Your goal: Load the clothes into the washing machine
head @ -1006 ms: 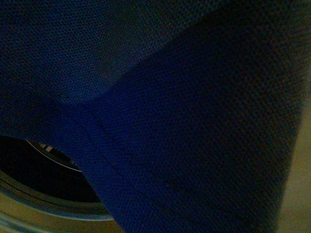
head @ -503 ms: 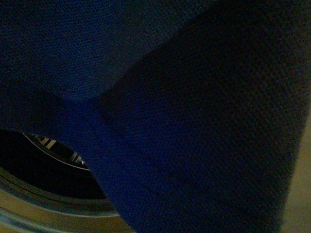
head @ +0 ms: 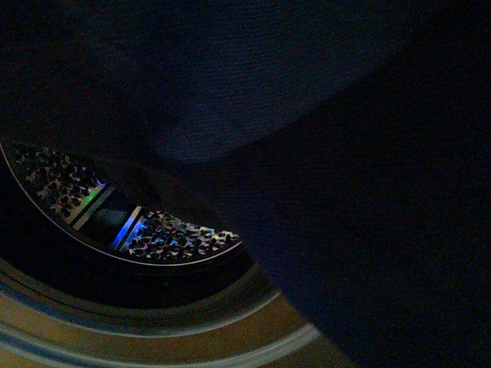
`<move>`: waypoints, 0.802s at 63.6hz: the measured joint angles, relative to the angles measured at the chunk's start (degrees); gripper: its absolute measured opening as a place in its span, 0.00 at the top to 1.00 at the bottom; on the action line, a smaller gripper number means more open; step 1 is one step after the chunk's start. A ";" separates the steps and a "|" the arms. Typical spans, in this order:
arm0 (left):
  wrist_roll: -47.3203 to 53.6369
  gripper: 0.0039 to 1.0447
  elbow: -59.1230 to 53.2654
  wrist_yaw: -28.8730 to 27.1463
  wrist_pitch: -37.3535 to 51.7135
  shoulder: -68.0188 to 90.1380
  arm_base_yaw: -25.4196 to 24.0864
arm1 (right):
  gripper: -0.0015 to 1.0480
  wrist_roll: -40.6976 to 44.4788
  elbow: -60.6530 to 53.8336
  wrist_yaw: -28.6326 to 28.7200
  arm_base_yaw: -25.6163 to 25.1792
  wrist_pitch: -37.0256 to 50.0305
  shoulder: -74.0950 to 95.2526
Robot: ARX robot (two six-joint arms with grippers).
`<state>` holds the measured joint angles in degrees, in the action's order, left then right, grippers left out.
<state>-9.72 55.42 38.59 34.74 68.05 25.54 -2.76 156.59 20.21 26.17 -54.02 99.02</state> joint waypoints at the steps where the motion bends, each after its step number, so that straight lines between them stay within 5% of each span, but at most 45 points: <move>1: -0.02 0.06 0.00 -0.07 0.04 0.09 0.17 | 0.94 0.00 0.00 0.00 0.00 0.00 0.00; 14: 0.55 0.06 1.33 -4.72 -1.77 1.97 2.99 | 0.94 0.02 0.00 -0.02 0.00 0.00 0.00; 27: 0.22 0.06 7.80 -17.42 -8.98 6.34 6.10 | 0.94 0.02 0.00 -0.20 0.00 0.00 0.00; 51: -0.59 0.06 15.41 -30.03 -16.48 10.97 12.50 | 0.94 0.07 0.00 -0.44 0.00 0.00 -0.02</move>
<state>-10.31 70.83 8.56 18.26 79.02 38.04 -2.70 156.59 19.77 26.17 -54.02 99.00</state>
